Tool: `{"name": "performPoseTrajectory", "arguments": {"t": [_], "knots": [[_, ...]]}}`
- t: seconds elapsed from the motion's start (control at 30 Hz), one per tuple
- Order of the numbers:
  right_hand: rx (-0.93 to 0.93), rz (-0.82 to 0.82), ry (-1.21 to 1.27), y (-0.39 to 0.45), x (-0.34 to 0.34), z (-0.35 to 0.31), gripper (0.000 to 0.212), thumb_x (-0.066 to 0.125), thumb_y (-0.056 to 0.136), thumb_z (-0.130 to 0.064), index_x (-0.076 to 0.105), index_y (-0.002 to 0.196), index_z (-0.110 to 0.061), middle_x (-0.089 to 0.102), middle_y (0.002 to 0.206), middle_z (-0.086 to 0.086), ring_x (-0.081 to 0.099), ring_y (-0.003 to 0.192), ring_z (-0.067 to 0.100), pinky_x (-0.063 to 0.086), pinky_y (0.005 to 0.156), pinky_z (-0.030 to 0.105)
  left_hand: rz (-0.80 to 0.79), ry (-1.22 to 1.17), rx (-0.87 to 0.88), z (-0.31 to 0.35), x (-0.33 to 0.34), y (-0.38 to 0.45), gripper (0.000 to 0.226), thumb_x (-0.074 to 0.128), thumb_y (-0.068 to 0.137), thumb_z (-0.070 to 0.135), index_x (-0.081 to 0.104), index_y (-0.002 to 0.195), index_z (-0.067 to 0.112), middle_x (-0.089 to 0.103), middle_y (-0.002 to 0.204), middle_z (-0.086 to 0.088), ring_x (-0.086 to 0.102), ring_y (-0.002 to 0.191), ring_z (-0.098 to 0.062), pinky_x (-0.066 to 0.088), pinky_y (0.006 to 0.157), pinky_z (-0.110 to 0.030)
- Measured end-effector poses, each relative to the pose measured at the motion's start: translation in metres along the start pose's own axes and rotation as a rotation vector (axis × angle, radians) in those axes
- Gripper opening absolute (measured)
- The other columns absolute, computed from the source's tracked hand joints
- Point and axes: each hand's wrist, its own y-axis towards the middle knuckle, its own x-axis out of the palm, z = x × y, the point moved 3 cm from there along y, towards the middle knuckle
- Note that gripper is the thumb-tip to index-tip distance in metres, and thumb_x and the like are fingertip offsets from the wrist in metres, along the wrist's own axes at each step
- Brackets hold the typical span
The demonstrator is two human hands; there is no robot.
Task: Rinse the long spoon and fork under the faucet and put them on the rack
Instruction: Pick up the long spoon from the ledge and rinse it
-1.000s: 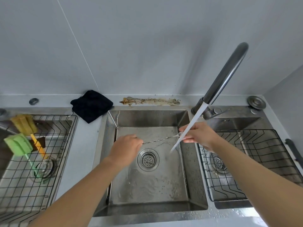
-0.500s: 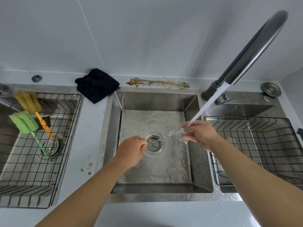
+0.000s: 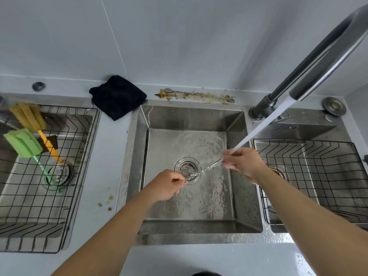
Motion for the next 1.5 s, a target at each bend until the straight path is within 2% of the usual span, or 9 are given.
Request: {"name": "performPoseTrajectory", "arguments": {"t": [0.1,0.3,0.5,0.67,0.9,1.0,1.17,1.37,1.5], "knots": [[0.005,0.004,-0.025,0.0,0.001,-0.002,0.02,0.072,0.081,-0.002,0.067,0.098,0.007,0.07,0.093,0.021,0.071,0.08,0.026,0.057,0.079,0.034,-0.008,-0.079,-0.012,-0.004,-0.001,0.002,0.025,0.05,0.095,0.017,0.069,0.084,0.028,0.066,0.072,-0.003,0.058,0.065,-0.019,0.043,0.059,-0.031],[-0.004,0.006,-0.106,0.0,0.008,-0.003,0.019,0.069,0.087,-0.013,0.066,0.097,0.003,0.069,0.082,0.022,0.068,0.065,0.025,0.06,0.067,0.035,0.091,-0.001,0.065,-0.002,-0.001,-0.003,0.016,0.06,0.093,0.026,0.074,0.101,0.022,0.071,0.076,0.004,0.067,0.067,-0.028,0.048,0.059,-0.03],[0.023,0.044,0.224,0.003,0.018,0.0,0.017,0.055,0.093,0.003,0.061,0.109,0.007,0.069,0.096,0.023,0.067,0.078,0.025,0.061,0.063,0.026,0.132,0.027,0.104,0.007,0.005,0.0,0.02,0.059,0.096,0.026,0.074,0.106,0.018,0.074,0.085,0.001,0.065,0.064,-0.02,0.055,0.064,-0.034],[0.055,0.147,0.516,0.002,0.023,0.0,0.022,0.047,0.092,0.013,0.061,0.104,0.001,0.068,0.094,0.017,0.068,0.085,0.024,0.061,0.07,0.033,0.166,-0.022,0.115,0.018,0.014,-0.001,0.02,0.06,0.095,0.022,0.073,0.109,0.016,0.074,0.095,-0.001,0.07,0.084,-0.027,0.058,0.081,-0.044],[0.17,0.277,0.691,0.008,0.033,0.014,0.012,0.048,0.097,-0.002,0.06,0.099,-0.003,0.062,0.075,0.013,0.064,0.067,0.025,0.059,0.069,0.037,0.128,0.007,0.133,0.026,0.031,-0.003,0.021,0.058,0.096,0.024,0.074,0.107,0.017,0.066,0.079,0.012,0.065,0.071,-0.009,0.056,0.071,-0.029],[0.161,0.295,0.754,0.009,0.034,0.013,0.013,0.047,0.098,-0.001,0.06,0.098,0.0,0.062,0.083,0.016,0.066,0.073,0.025,0.059,0.073,0.037,0.131,0.002,0.121,0.028,0.032,-0.002,0.02,0.058,0.096,0.024,0.074,0.107,0.017,0.061,0.071,0.019,0.061,0.067,-0.002,0.05,0.067,-0.019],[0.07,0.315,0.685,0.008,0.038,0.013,0.021,0.051,0.094,0.01,0.058,0.11,-0.001,0.067,0.097,0.019,0.07,0.088,0.026,0.06,0.08,0.037,0.15,-0.042,0.115,0.034,0.03,0.0,0.019,0.059,0.095,0.023,0.075,0.103,0.016,0.071,0.081,0.004,0.068,0.074,-0.013,0.058,0.076,-0.032],[0.127,0.396,0.514,0.005,0.032,0.017,0.023,0.04,0.101,-0.012,0.055,0.086,-0.004,0.061,0.062,0.014,0.062,0.051,0.024,0.056,0.049,0.032,0.17,-0.05,0.117,0.037,0.032,0.001,0.018,0.061,0.095,0.023,0.076,0.103,0.017,0.068,0.072,0.009,0.067,0.067,-0.01,0.057,0.069,-0.03],[0.101,0.337,0.583,0.004,0.037,0.016,0.013,0.042,0.101,-0.006,0.054,0.098,-0.001,0.065,0.077,0.018,0.067,0.064,0.028,0.06,0.062,0.038,0.189,-0.033,0.121,0.044,0.032,0.001,0.019,0.06,0.095,0.022,0.076,0.101,0.015,0.067,0.07,0.006,0.062,0.06,-0.008,0.053,0.059,-0.024]]}}
